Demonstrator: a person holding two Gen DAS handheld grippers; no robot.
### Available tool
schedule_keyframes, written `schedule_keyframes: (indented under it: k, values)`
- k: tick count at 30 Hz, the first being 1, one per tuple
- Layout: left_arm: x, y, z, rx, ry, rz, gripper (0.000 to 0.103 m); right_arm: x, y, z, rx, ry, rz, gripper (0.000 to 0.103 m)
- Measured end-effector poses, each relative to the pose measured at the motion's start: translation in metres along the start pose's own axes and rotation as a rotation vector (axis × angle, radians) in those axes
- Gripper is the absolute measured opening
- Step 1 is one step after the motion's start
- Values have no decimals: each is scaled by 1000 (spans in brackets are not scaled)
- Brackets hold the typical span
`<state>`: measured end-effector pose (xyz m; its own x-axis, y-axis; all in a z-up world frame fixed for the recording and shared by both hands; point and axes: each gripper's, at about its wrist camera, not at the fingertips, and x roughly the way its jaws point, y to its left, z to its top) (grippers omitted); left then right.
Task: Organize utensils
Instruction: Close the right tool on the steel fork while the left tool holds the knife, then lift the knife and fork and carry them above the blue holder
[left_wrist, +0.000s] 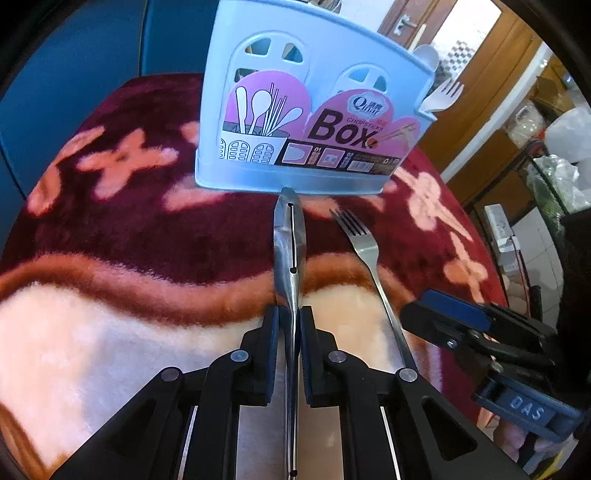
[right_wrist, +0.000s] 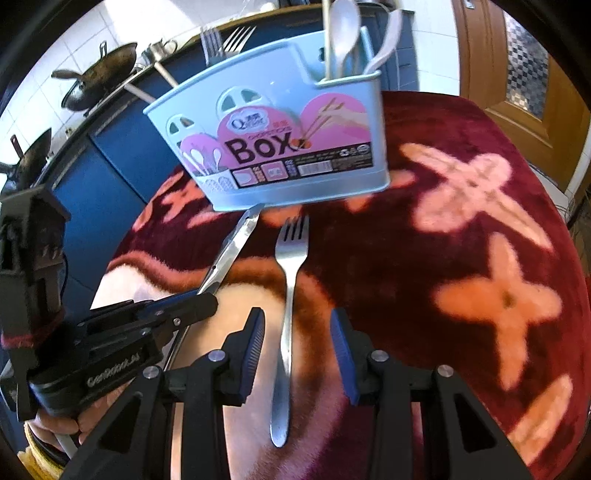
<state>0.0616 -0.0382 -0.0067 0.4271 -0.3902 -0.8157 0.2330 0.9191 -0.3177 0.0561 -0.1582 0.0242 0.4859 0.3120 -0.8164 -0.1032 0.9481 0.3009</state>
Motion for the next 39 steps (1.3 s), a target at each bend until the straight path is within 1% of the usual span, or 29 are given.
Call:
schedule_keyframes:
  k: [3, 7, 11, 16, 21, 22, 23, 24, 26, 30, 33, 35, 39]
  values:
    - [-6, 5, -4, -21, -18, -29, 11, 8, 6, 6, -33, 37, -9, 40]
    - [-18, 15, -7, -55, -64, -59, 11, 16, 12, 13, -68, 79, -19, 39]
    - [-32, 24, -8, -68, -115, -61, 11, 25, 16, 20, -108, 130, -46, 30]
    - [-46, 33, -5, -76, -175, -72, 11, 37, 21, 29, -123, 188, -54, 28]
    - [-52, 39, -5, -86, -198, -92, 11, 45, 27, 38, -160, 224, -74, 26]
    - [-53, 40, -5, -87, -200, -95, 11, 47, 28, 39, -162, 231, -75, 25]
    - [-53, 40, -6, -88, -201, -97, 11, 47, 28, 40, -157, 236, -73, 21]
    - [-54, 40, -6, -91, -205, -99, 11, 47, 30, 41, -153, 238, -72, 19]
    - [-55, 40, -7, -93, -211, -103, 11, 45, 27, 41, -128, 238, -46, 9]
    - [-60, 38, -8, -86, -224, -107, 11, 37, 12, 39, -52, 246, 35, 6]
    - [-63, 35, -8, -79, -233, -110, 11, 31, 9, 34, -25, 237, 69, 6]
    - [-65, 33, -8, -75, -240, -113, 11, 22, 5, 32, -2, 211, 101, 6]
    - [-73, 28, -9, -63, -273, -122, 11, -3, 3, 28, -2, 97, 111, 6]
